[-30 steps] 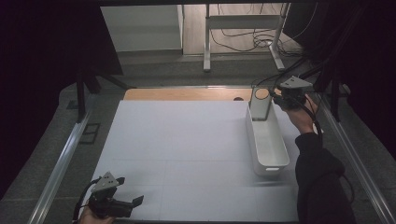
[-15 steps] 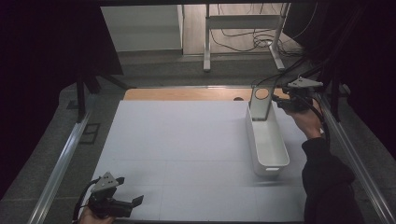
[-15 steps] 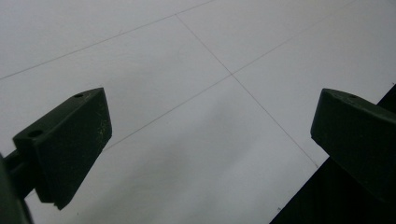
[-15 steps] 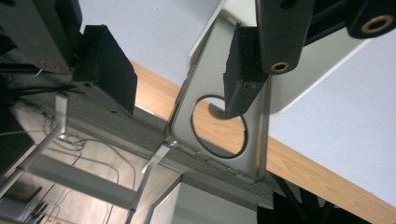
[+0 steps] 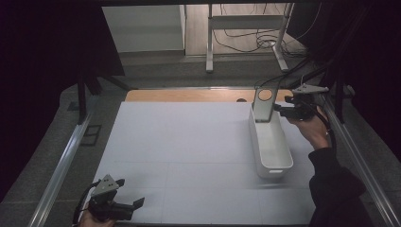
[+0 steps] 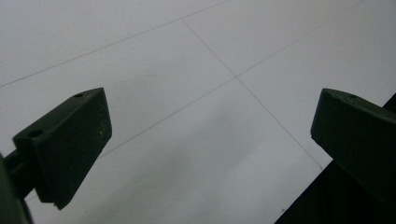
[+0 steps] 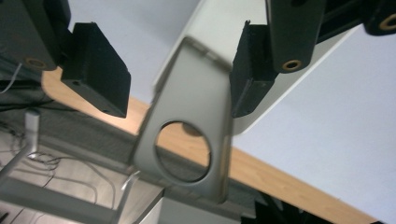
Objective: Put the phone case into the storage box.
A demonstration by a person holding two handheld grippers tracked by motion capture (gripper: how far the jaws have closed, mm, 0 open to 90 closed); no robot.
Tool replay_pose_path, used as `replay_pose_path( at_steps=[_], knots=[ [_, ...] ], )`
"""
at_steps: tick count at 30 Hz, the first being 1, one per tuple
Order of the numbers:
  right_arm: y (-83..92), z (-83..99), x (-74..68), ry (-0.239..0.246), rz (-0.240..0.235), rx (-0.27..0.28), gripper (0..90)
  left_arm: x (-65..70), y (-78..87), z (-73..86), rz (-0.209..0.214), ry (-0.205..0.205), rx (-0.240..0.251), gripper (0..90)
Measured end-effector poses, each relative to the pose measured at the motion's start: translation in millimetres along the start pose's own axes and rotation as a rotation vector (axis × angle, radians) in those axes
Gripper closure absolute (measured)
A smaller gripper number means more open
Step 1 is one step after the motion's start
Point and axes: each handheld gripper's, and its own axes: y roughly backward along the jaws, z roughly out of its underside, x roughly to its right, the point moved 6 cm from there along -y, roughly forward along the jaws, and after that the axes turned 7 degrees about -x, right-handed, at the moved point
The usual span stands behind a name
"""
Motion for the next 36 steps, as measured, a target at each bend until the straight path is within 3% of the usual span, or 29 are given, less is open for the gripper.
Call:
replay_pose_path(
  at_steps=[4, 18, 27, 36],
  knots=[
    [3.0, 3.2, -12.7, 0.014, -0.006, -0.006, 36.1, -0.3, -0.1, 0.0, 0.005, 0.003, -0.001, 0.0],
    [24.3, 7.4, -42.8, -0.016, -0.095, -0.061, 30.7, 0.4, -0.1, 0.2, 0.01, -0.001, -0.001, 0.0],
    [32.3, 19.0, -62.1, -0.052, -0.119, -0.122, 15.5, 0.5, -0.5, 0.2, 0.014, -0.006, -0.001, 0.0],
    [41.1, 24.6, -77.0, -0.073, -0.133, -0.13, 3.3, 0.3, -0.5, 0.4, 0.016, -0.007, -0.003, 0.0]
  ],
)
